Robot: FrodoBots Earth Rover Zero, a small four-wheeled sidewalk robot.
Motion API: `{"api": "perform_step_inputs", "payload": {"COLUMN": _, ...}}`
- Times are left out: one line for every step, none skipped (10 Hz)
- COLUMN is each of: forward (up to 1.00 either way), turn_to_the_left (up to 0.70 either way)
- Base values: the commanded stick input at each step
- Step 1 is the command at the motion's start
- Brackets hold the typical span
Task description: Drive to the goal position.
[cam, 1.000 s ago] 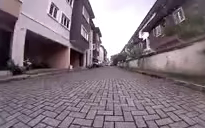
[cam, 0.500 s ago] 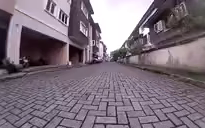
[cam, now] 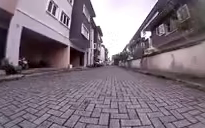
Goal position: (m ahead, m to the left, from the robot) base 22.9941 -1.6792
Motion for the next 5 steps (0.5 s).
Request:
{"api": "perform_step_inputs", "payload": {"forward": 0.5, "turn_to_the_left": 0.0}}
{"api": "perform_step_inputs", "payload": {"forward": 0.5, "turn_to_the_left": 0.0}}
{"api": "perform_step_inputs", "payload": {"forward": 0.5, "turn_to_the_left": 0.0}}
{"api": "perform_step_inputs", "payload": {"forward": 0.5, "turn_to_the_left": 0.0}}
{"api": "perform_step_inputs", "payload": {"forward": 0.5, "turn_to_the_left": 0.0}}
